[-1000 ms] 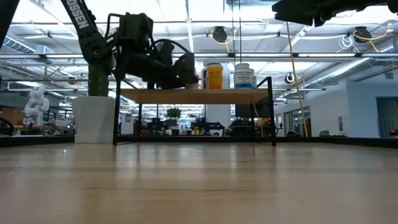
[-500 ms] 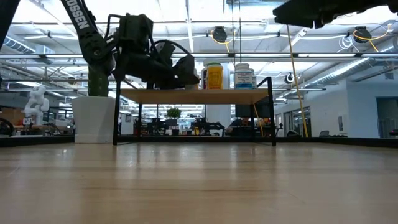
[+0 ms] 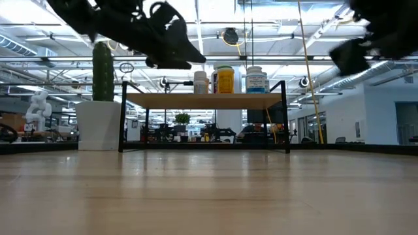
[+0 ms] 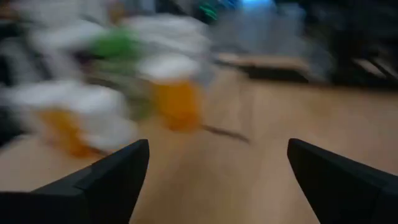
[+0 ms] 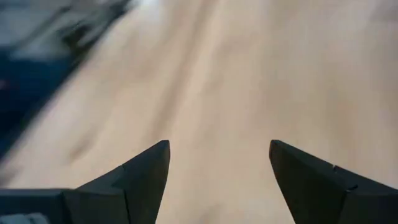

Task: Pick and place medicine bottles onto shelf by color
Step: Put the orange capsule bottle on the shelf

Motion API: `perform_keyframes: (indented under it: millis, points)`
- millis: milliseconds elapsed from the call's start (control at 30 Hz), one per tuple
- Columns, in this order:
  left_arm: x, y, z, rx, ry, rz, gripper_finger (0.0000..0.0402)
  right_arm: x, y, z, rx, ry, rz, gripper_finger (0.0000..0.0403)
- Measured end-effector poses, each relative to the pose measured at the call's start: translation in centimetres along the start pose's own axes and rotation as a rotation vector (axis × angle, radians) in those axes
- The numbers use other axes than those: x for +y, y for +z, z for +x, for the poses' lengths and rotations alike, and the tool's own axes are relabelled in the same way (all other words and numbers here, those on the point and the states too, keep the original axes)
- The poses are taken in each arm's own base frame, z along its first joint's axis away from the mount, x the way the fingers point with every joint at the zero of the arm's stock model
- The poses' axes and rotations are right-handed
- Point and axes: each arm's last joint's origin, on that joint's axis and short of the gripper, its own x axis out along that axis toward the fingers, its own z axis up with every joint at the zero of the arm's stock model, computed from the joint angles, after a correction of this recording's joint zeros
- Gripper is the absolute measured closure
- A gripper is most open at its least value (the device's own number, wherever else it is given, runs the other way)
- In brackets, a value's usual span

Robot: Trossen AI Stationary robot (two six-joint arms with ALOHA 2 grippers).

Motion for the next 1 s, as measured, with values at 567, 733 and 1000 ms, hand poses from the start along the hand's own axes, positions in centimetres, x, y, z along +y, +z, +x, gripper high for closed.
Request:
perform_keyframes:
  millis: [567,733,1000]
  points:
    - [-13.7,-5.1,-1.8,-0.111,-0.405,0.057,0.0036,4.4,-4.3,-1.4,0.493,0.380,0.144,0.0133]
    - [-17.9,-5.7,1.2,-0.061,-0.419,0.065,0.0036,5.0,-5.3,-1.7,0.534,0.366,0.088,0.0133]
    - [-24.8,-4.6,5.9,0.006,-0.444,0.124,0.0036,5.7,-9.4,-0.7,0.430,0.405,0.094,0.0135]
